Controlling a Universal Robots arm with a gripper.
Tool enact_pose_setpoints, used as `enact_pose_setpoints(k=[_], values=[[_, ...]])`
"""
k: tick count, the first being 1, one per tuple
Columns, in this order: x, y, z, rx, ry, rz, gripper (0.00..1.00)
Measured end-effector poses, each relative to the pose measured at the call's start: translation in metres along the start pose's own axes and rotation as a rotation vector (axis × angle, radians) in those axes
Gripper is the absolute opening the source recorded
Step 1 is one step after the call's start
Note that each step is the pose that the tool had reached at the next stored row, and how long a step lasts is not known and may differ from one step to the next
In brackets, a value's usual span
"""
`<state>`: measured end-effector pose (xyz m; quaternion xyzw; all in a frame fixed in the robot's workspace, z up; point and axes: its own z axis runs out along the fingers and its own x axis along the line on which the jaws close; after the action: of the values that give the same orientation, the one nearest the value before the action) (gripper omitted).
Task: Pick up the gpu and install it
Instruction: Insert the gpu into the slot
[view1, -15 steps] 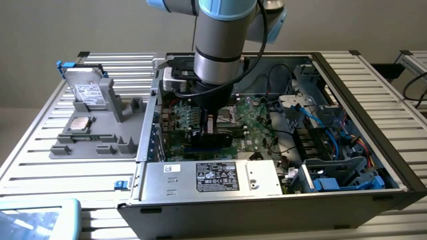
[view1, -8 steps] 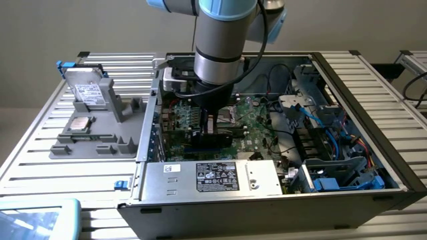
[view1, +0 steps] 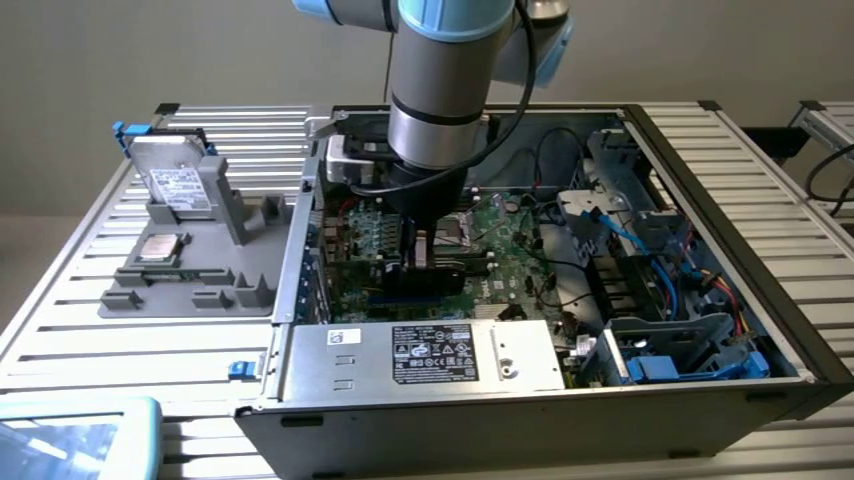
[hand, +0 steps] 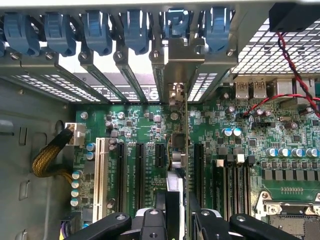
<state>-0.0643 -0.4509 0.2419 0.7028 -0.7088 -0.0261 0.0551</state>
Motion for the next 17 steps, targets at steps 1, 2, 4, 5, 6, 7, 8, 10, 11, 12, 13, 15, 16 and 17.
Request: enact_pose_setpoints(k=[1,2,4,5,6,7,8,10,11,12,13,15,16,17], values=[[0.0,0.0,0.0001,0.0,0.0001,0.0,0.27],[0.0,0.0,0.0001,0.0,0.0,0.0,0.27],[0.0,0.0,0.0003,0.0,-0.0001,0.0,0.27],[0.0,0.0,0.0003,0.0001,-0.0002,0.0,0.27],[0.0,0.0,0.0003,0.0,-0.0001,0.0,0.27],[0.0,0.0,0.0003,0.0001,-0.0002,0.0,0.27],[0.0,-0.0001,0.0003,0.0001,-0.0003,0.0,0.27],[0.0001,0.0,0.0003,0.0001,-0.0002,0.0,0.27],[0.0001,0.0,0.0004,0.0001,-0.0001,0.0,0.27],[0.0001,0.0,0.0005,0.0,-0.0001,0.0,0.27],[0.0001,0.0,0.0005,0.0,0.0,0.0,0.27],[0.0001,-0.0002,0.0006,-0.0001,0.0,0.0,0.27],[0.0,-0.0002,0.0007,0.0,-0.0002,0.0,0.27],[0.0001,-0.0002,0.0007,0.0,-0.0001,0.0,0.27]])
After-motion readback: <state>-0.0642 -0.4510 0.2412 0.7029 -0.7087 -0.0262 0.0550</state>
